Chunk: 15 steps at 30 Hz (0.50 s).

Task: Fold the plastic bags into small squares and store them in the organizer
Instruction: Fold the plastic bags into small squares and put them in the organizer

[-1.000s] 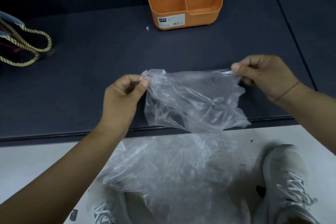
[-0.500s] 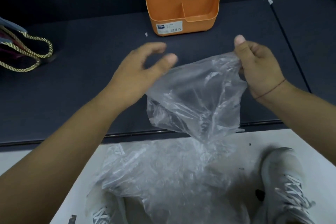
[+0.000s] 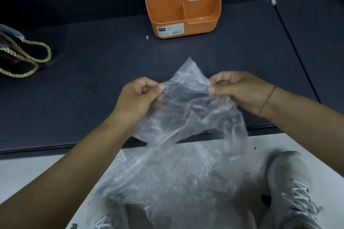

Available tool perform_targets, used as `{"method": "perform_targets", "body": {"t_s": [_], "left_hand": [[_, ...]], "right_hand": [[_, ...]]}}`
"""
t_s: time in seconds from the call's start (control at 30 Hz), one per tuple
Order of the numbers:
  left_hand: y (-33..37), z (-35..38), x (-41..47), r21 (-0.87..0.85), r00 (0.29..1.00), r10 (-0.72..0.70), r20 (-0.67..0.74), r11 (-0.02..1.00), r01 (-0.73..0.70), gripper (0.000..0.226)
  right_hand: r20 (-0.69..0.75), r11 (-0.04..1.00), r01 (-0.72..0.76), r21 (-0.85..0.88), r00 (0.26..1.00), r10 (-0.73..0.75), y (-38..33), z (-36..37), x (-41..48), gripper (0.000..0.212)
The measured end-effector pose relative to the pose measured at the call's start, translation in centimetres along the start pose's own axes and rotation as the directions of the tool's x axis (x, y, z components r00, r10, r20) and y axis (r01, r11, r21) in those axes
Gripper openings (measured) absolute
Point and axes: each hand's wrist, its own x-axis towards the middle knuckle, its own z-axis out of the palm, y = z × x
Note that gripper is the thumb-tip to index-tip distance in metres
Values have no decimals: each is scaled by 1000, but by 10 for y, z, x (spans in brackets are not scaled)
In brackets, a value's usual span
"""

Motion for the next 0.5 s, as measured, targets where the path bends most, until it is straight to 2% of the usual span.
{"method": "perform_targets", "body": {"t_s": [0.07,0.13,0.17,0.27,0.3,0.33,0.43,0.5], "left_hand": [[-5,-9,-3,2,999,-36,-7,999,36,13],[-5,-16,-5,49,994,-91,56,995,88,10],[-2,-18,-4,87,989,-115,94,990,107,20],[15,-16,6,175,972,-161,173,976,130,74],[21,-13,11,180,966,-179,188,973,145,80],[26,-10,15,155,954,-214,212,971,183,77],[30,0,28,-35,896,-343,281,929,367,49],[24,2,33,-129,903,-366,226,907,400,36]], "right_hand": [[-110,997,13,71,994,-5,-2,-9,4,12],[-159,998,61,35,986,-55,-6,-17,7,13],[-152,996,85,6,985,-84,-8,-19,9,13],[-63,986,154,-59,986,-157,-17,-11,12,14],[-34,981,173,-83,984,-176,-21,-7,14,14],[-10,979,183,-84,983,-185,-25,-3,15,14],[15,978,205,-36,979,-204,-32,0,20,13],[2,985,172,8,985,-172,-31,-4,20,11]]}}
